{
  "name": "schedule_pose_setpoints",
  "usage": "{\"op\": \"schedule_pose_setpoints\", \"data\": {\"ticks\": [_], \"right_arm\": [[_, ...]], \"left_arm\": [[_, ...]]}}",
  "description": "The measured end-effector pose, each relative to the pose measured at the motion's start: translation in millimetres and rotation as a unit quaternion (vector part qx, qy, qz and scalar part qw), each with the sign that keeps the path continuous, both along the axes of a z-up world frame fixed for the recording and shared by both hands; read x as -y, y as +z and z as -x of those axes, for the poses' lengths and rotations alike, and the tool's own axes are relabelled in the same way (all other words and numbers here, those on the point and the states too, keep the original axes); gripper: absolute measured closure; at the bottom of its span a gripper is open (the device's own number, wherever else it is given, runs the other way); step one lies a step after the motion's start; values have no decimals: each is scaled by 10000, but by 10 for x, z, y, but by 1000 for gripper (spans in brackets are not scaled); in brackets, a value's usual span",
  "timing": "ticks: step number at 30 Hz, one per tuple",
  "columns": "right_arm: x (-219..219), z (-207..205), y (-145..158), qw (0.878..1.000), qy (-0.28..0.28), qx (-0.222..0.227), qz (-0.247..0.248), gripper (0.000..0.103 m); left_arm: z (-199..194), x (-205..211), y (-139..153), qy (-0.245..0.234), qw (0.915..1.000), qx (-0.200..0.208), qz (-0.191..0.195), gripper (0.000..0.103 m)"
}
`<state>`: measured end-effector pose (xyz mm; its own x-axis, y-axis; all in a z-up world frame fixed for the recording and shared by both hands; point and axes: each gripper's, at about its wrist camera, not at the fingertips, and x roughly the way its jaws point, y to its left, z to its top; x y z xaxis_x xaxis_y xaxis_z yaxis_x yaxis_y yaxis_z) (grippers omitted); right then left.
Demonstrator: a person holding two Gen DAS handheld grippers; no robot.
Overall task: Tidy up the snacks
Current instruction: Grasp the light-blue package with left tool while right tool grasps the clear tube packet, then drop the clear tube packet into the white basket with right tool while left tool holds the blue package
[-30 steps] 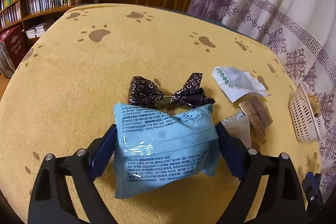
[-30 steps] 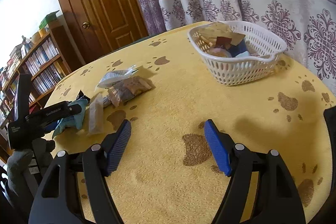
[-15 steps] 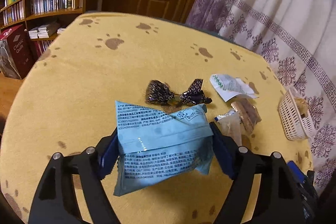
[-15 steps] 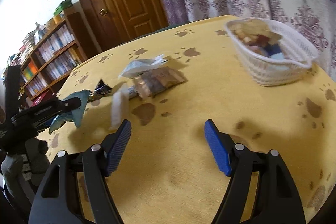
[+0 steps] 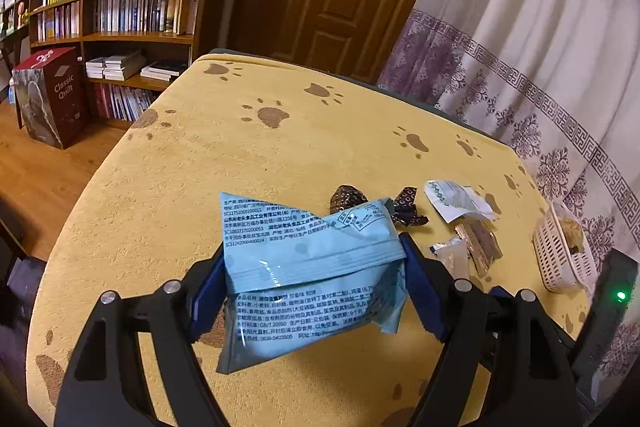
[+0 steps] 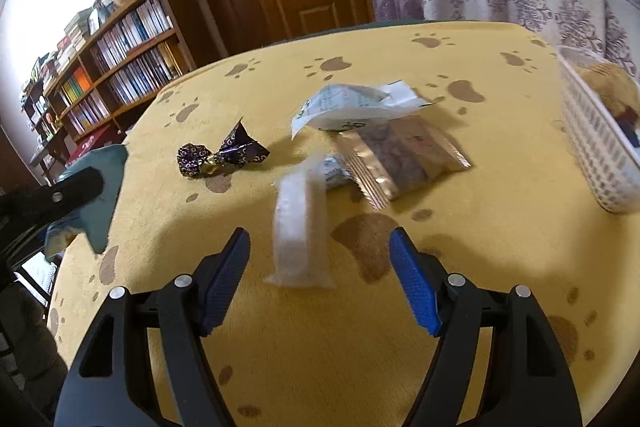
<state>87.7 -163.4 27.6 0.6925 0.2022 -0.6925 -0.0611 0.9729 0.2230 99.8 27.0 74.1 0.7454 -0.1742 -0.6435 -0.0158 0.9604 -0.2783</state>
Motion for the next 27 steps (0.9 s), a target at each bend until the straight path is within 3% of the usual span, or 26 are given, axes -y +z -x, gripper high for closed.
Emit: {"op": "schedule_pose_setpoints", "data": {"ticks": [11, 14, 27], "right_arm": [[-157, -209, -93, 9992, 117, -150, 352, 54], [-137, -191, -91, 9992, 151, -157, 335, 69], [3, 153, 92, 9999, 101, 101, -16, 71]], "left_arm": [[-24, 13, -61, 34, 10000, -72, 47, 25], [-18, 28, -72, 22, 10000, -71, 35, 25], [-30, 66, -129, -10, 9999, -105, -16, 25]]}}
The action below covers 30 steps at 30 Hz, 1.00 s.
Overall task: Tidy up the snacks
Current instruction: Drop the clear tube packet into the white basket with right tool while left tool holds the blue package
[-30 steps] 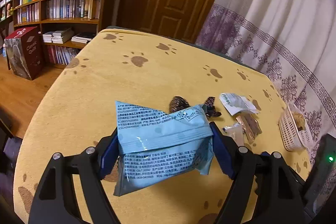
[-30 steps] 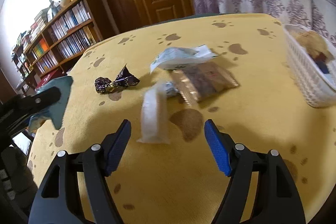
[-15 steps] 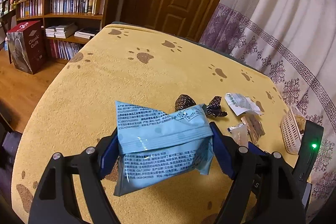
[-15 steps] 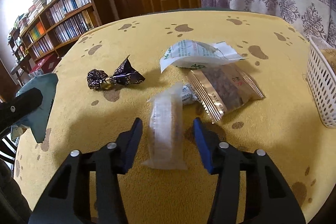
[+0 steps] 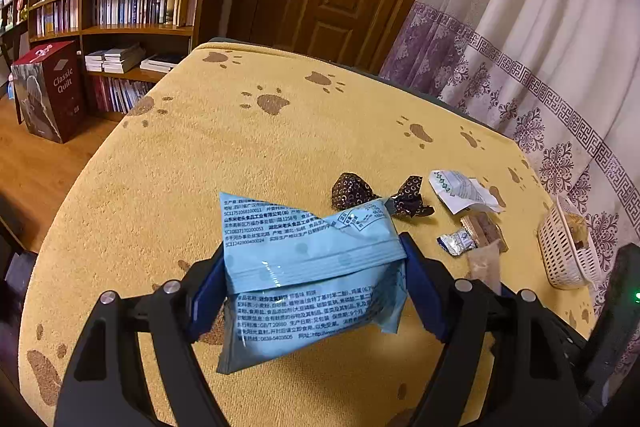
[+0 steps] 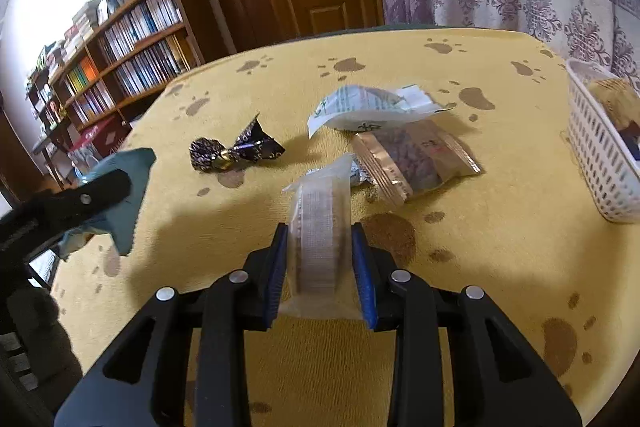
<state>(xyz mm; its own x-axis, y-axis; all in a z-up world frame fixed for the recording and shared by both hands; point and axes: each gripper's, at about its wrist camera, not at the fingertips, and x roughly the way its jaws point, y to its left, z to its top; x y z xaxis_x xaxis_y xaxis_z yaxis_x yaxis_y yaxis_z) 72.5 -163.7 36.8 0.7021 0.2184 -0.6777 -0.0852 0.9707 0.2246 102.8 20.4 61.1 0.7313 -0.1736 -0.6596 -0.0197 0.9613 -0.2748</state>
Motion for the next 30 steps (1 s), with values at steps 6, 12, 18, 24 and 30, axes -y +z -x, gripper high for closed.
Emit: {"op": "schedule_pose_setpoints", "data": {"ticks": [6, 12, 18, 24, 30], "right_arm": [[71, 128, 104, 9999, -44, 113, -109, 71], [154, 223, 223, 9993, -136, 258, -221, 71], [272, 295, 362, 9983, -261, 447, -284, 71], [447, 308, 507, 9964, -483, 624, -318, 71], [713, 321, 661, 9928, -804, 826, -320, 71]], "left_arm": [[3, 43, -15, -35, 10000, -16, -39, 25], [18, 105, -6, -134, 9999, 25, -96, 25], [23, 115, 2, -155, 9998, 46, -107, 25], [23, 119, 6, -165, 9998, 59, -111, 25], [33, 136, 25, -192, 9997, 93, -134, 25]]}}
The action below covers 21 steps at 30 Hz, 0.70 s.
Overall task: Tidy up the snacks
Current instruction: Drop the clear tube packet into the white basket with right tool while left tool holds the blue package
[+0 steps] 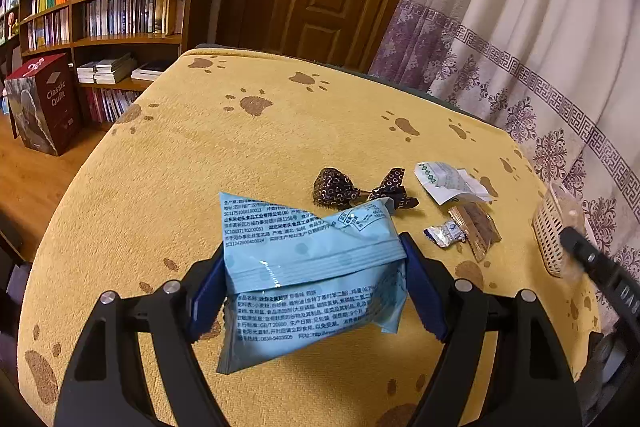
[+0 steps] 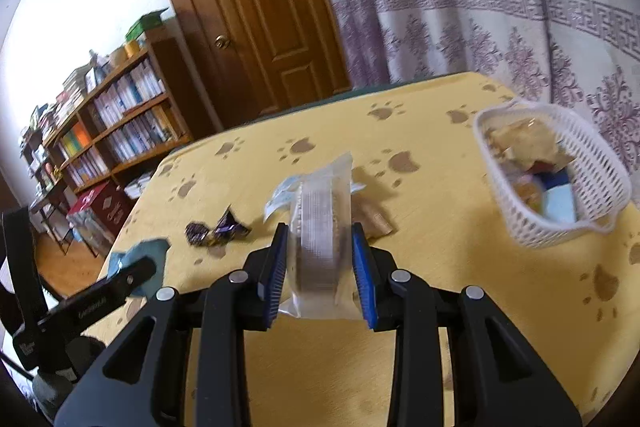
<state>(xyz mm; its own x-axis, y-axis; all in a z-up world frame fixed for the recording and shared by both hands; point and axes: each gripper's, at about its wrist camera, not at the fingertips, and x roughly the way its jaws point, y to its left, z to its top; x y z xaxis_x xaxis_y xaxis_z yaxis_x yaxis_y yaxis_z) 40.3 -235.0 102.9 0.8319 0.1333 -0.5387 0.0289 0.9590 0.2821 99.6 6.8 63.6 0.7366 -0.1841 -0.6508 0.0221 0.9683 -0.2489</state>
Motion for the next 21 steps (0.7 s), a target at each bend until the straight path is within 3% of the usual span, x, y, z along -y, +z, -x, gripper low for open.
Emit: {"op": "schedule_pose_setpoints", "data": {"ticks": [10, 21], "right_arm": [[545, 8, 184, 9975, -670, 237, 0, 71], [1218, -107, 166, 9883, -1510, 228, -2, 71]], "left_arm": [[10, 26, 1, -45, 10000, 20, -53, 25], [20, 94, -11, -81, 9998, 30, -185, 25]]}}
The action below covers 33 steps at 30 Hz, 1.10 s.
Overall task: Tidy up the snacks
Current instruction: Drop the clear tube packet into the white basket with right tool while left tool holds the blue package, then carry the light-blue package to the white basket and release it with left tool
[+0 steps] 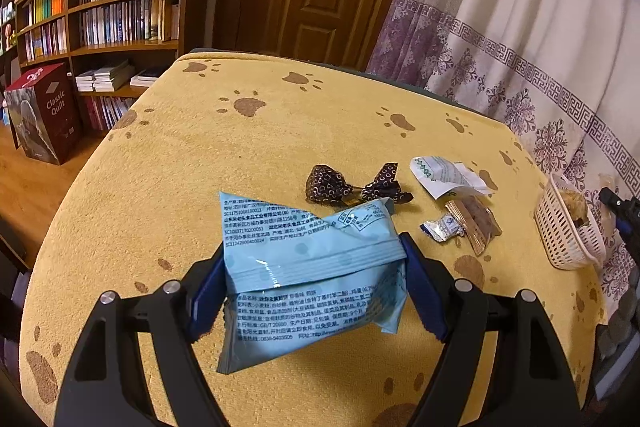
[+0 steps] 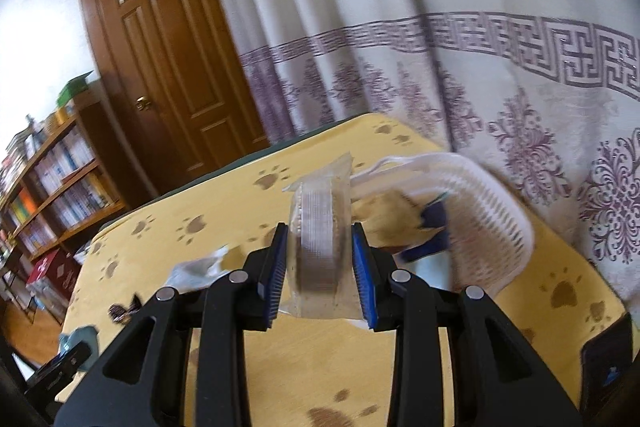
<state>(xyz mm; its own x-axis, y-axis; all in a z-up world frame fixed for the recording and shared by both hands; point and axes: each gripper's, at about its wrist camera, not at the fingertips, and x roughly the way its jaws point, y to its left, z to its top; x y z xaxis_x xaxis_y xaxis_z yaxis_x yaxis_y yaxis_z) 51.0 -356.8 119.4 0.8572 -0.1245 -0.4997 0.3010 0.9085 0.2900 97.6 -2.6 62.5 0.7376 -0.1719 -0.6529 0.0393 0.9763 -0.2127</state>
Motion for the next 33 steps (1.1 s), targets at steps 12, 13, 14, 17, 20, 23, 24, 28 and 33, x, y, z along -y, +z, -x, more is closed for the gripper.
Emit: {"op": "schedule_pose_setpoints", "data": {"ticks": [12, 13, 14, 17, 20, 23, 24, 28, 33], "right_arm": [[439, -114, -276, 9987, -464, -193, -50, 47], [458, -84, -291, 9985, -518, -146, -81, 40], [453, -55, -294, 9984, -543, -128, -91, 40], [452, 57, -313, 9982, -597, -2, -100, 40], [443, 223, -328, 9977, -641, 149, -133, 40], [450, 385, -346, 9967, -755, 275, -146, 40], [455, 431, -349, 9962, -793, 307, -166, 40], [494, 643, -377, 9940, -953, 458, -279, 40], [499, 818, -427, 9928, -1055, 482, -301, 40]], "left_arm": [[30, 131, 83, -64, 9998, 79, -163, 25], [34, 151, 98, -74, 9998, 95, -181, 25], [36, 169, 110, -84, 9997, 107, -190, 25], [33, 237, 142, -126, 9996, 128, -218, 25], [25, 348, 180, -217, 9993, 161, -276, 25], [12, 507, 241, -372, 9986, 216, -322, 25], [8, 574, 268, -439, 9982, 243, -336, 25], [-13, 862, 383, -722, 9959, 366, -393, 25], [-65, 1313, 524, -1211, 9909, 492, -317, 25]]}}
